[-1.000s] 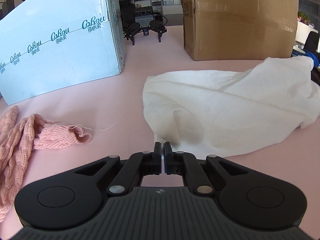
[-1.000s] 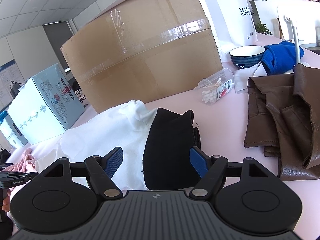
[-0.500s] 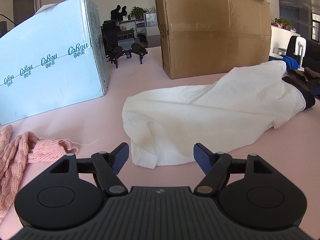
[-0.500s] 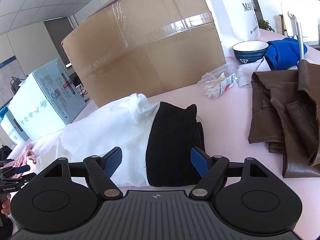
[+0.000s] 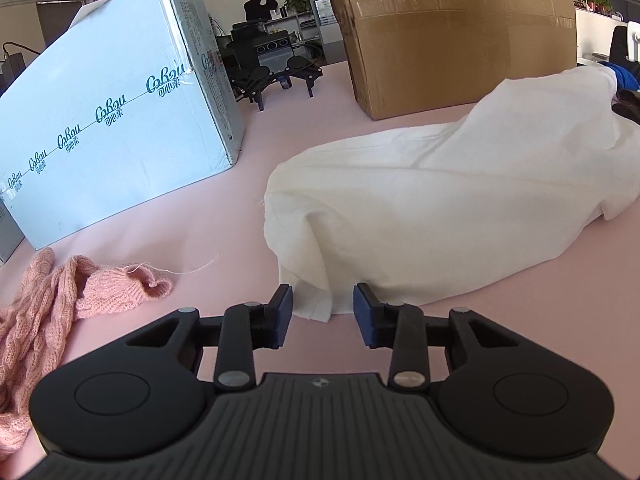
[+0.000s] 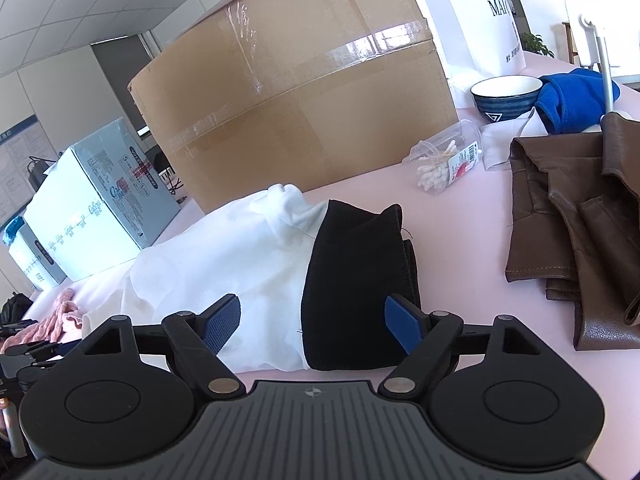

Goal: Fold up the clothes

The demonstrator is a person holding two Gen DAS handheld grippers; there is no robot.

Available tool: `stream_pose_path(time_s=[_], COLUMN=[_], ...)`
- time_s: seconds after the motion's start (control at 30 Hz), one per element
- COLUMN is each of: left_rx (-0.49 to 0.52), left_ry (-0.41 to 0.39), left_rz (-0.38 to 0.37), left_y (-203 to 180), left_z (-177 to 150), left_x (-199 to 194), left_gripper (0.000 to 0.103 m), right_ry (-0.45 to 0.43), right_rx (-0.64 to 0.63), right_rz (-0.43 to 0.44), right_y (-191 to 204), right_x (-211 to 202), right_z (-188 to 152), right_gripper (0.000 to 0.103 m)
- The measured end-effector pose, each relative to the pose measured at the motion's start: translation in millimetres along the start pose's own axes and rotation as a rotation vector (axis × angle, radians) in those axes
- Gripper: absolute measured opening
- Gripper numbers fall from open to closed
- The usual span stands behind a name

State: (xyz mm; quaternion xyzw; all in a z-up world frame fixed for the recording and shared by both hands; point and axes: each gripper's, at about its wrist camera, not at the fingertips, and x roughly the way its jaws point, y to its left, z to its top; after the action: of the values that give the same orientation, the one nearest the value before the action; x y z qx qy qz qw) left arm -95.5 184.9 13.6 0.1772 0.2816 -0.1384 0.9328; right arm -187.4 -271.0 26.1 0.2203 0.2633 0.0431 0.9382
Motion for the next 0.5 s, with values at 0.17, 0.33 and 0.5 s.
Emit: stream_pose_path(time_s=[0.17,0.33,0.5], left_rx=[-0.012,-0.076,-0.206], left_ry=[-0.004,-0.002,-0.015], left_rz=[-0.001,-0.021,-0.088], left_y=[0.5,9.5,31.5], left_z=[0.8,2.5,5.5], left_x=[1.2,1.5,-5.1], left_gripper=[0.003,0.002,0.002], right_ry=[-0.005,-0.007,-0.029], right_rx=[-0.006,-0.007,-0.012], right_rz=[-0.006,-0.004,-0.012], right_y=[1.1,1.4,1.1], right_x=[-1.0,-2.1,-6.5], right_z=[-0.1,-0.4,0.7], right_gripper=[0.078,0.078,0.078])
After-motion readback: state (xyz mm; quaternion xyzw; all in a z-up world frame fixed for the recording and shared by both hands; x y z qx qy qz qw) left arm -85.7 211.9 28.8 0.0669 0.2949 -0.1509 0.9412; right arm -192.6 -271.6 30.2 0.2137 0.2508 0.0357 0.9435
